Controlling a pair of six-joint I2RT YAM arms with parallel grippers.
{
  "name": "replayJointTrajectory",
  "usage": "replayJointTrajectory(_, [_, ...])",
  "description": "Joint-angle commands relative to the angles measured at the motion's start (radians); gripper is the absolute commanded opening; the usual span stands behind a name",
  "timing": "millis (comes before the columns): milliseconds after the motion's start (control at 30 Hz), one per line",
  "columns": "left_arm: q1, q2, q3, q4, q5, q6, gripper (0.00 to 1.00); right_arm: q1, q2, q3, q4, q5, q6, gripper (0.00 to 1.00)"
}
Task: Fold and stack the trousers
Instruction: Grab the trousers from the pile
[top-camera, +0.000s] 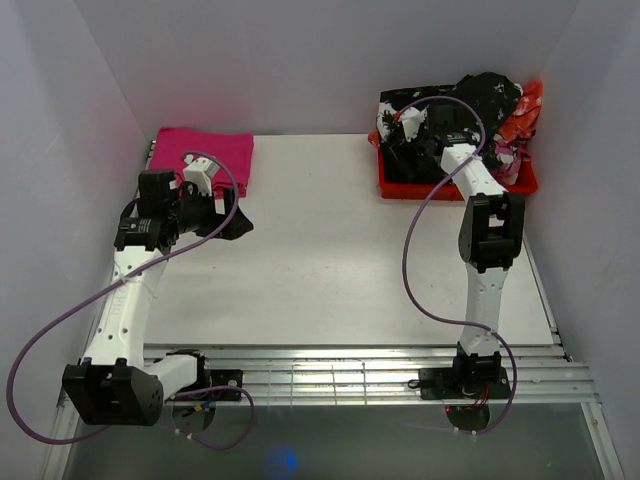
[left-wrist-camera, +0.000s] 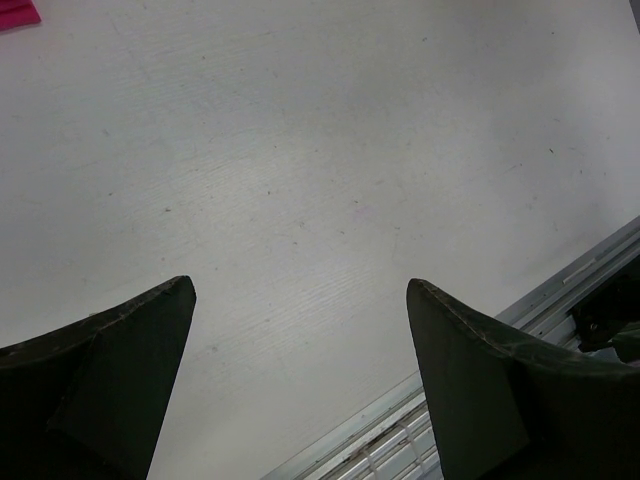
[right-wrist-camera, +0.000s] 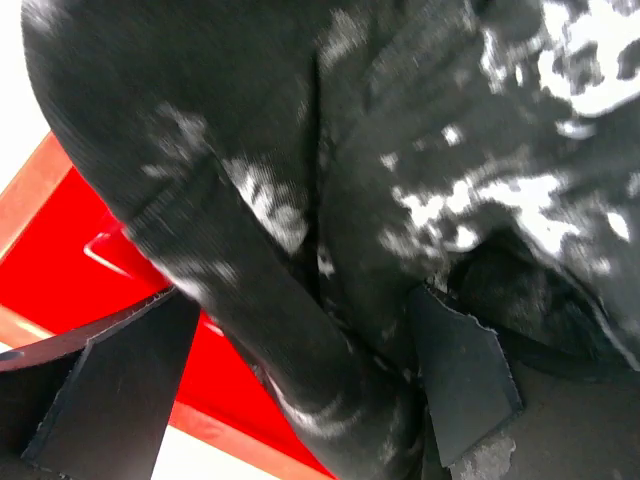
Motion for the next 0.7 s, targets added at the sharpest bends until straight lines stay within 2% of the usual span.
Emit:
replayJointTrajectory(0, [-0.001, 0.013, 0.0, -0.002, 0.038, 0.004, 0.98, 0.023, -0.001, 0.04, 0.085, 0.089, -0.081, 0.91])
replayJointTrajectory(67, [-0.001, 0.019, 0.008, -0.001, 0.033, -0.001, 0.98, 0.023, 0.016, 0.065, 0.096, 0.089, -0.081, 0.99])
replayJointTrajectory(133, [-0.001, 0.027, 0.011, -0.001, 0.029, -0.003, 0.98, 0.018, 0.022, 0.076, 0.108, 0.086, -0.079, 0.73])
replayJointTrajectory(200, [-0.001, 0.028, 0.014, -0.001, 0.021, -0.007, 0.98, 0.012, 0.015, 0.096, 0.107, 0.061, -0.075, 0.6])
replayJointTrajectory(267, [-0.001, 0.025, 0.019, -0.004, 0.018, -0.006, 0.98, 0.01, -0.026, 0.099, 0.107, 0.043, -0.074, 0.3])
replayJointTrajectory(300, [-0.001, 0.022, 0.019, -0.005, 0.015, -0.006, 0.98, 0.01, -0.048, 0.097, 0.12, 0.054, -0.067, 0.09])
replayJointTrajectory(533, [-0.001, -0.019, 0.019, -0.007, -0.003, -0.009, 0.98, 0.004, -0.282, 0.136, 0.183, 0.077, -0.074, 0.08])
replayJointTrajectory(667, [-0.001, -0.042, 0.008, 0.007, -0.098, -0.022, 0.98, 0.0, -0.408, 0.133, 0.294, 0.103, -0.071, 0.08])
